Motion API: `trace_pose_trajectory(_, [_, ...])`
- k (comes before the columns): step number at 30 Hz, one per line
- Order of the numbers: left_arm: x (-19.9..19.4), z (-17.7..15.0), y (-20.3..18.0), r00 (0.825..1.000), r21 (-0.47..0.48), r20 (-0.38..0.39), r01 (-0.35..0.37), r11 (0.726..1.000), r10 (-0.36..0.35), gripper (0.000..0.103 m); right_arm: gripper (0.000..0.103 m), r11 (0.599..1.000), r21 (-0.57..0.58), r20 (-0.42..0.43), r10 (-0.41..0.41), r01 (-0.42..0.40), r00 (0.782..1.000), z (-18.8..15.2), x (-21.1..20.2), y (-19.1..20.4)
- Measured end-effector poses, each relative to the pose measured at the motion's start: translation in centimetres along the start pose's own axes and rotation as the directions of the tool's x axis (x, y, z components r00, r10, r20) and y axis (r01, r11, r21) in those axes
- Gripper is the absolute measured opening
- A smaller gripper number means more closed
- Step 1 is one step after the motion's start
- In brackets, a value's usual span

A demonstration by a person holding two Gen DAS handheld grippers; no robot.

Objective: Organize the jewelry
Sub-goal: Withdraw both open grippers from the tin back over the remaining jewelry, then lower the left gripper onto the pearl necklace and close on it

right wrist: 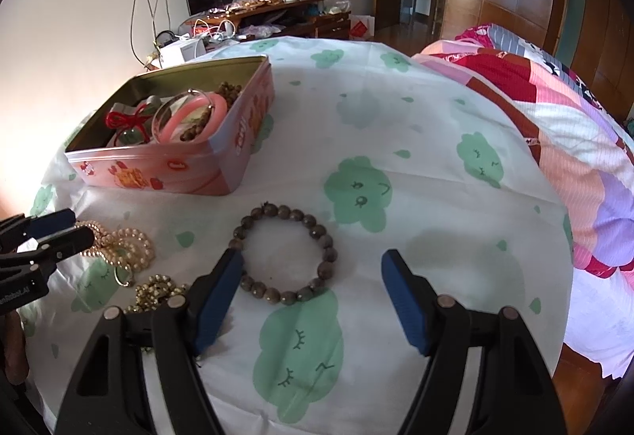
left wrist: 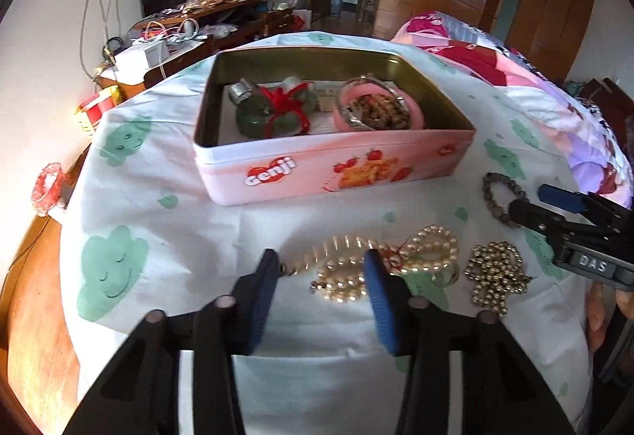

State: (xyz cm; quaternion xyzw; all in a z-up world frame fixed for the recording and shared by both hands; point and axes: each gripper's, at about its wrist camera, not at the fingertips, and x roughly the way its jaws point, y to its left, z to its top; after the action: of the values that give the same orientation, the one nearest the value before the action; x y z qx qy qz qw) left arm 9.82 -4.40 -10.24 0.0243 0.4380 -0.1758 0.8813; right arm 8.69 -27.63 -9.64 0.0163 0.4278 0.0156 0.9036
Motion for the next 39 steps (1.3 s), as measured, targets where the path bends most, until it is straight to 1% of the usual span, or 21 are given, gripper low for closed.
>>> trace_pose_trajectory(1, [-0.1,-0.1,-0.1,1.000,0.001,0.000,0.023,1.000,-0.023,0.022,0.075,1.000,0.002,-0.002,0.002,-0.002,1.000,0.0,0.1,0.0])
trace_pose_trajectory(2, [-0.1,-0.1,-0.1,0.999,-0.001,0.003,0.038,0.999,-0.038,0.019,0.075,1.000,0.005,-0.004,0.004,-0.004,1.000,0.0,0.1,-0.1])
trace_pose_trajectory(3, [-0.2,-0.1,-0.1,0.999,0.004,0.007,0.044,0.999,-0.044,0.013,0.075,1.000,0.006,-0.005,0.006,-0.006,1.000,0.1,0.2,-0.1])
trace_pose_trajectory(5, [-0.6,-0.2,-0.3,0.999,0.022,0.018,0.047,0.999,-0.047,0.006,0.075,1.000,0.008,-0.007,0.009,-0.009,1.000,0.1,0.2,-0.1])
trace_pose_trajectory(8, [-1.0,0.0,-0.2,0.998,0.021,0.034,0.060,0.998,-0.060,0.005,0.075,1.000,0.011,-0.002,0.010,-0.010,1.000,0.2,0.1,-0.2])
trace_pose_trajectory(13, [-1.4,0.2,0.1,0.997,0.019,0.049,0.062,0.998,-0.063,0.004,0.075,1.000,0.011,-0.001,0.010,-0.010,1.000,0.1,0.1,-0.2])
trace_pose_trajectory(21, [-1.4,0.3,0.6,0.997,0.009,0.058,0.049,0.999,-0.049,0.003,0.075,1.000,0.013,0.007,0.010,-0.011,1.000,0.0,-0.1,-0.1])
trace_pose_trajectory(26, [-2.5,0.6,0.1,0.991,0.025,0.087,0.102,0.994,-0.104,0.004,0.075,1.000,0.013,0.010,0.015,-0.015,1.000,-0.1,-0.1,-0.1])
trace_pose_trajectory(27, [-2.5,0.7,-0.1,0.990,0.026,0.080,0.113,0.993,-0.115,0.006,0.075,1.000,0.014,0.009,0.015,-0.015,1.000,-0.1,-0.1,-0.1])
trace_pose_trajectory(29, [-2.3,0.8,-0.5,0.991,0.036,0.063,0.115,0.993,-0.117,0.021,0.075,1.000,0.016,0.011,0.016,-0.016,1.000,-0.2,-0.2,-0.1])
trace_pose_trajectory(30, [-2.0,0.6,-0.7,0.993,0.043,0.054,0.106,0.993,-0.108,0.040,0.075,1.000,0.016,0.013,0.017,-0.017,1.000,-0.2,-0.2,-0.1])
trace_pose_trajectory(31, [-1.9,0.5,-0.8,0.994,0.046,0.053,0.098,0.994,-0.101,0.055,0.075,1.000,0.016,0.014,0.019,-0.019,1.000,-0.2,-0.3,0.0])
trace_pose_trajectory(33, [-1.9,0.2,-0.8,0.993,0.043,0.063,0.094,0.995,-0.096,0.059,0.075,1.000,0.015,0.017,0.020,-0.021,1.000,-0.2,-0.4,0.0])
trace_pose_trajectory(35, [-1.6,0.2,-0.7,0.994,0.041,0.048,0.093,0.995,-0.095,0.059,0.075,1.000,0.014,0.024,0.026,-0.026,0.999,-0.3,-0.6,0.0])
trace_pose_trajectory(39, [-0.5,0.2,-0.5,0.999,0.040,0.008,0.050,0.998,-0.050,0.059,0.075,0.999,0.014,0.031,0.034,-0.034,0.999,-0.3,-0.7,0.0])
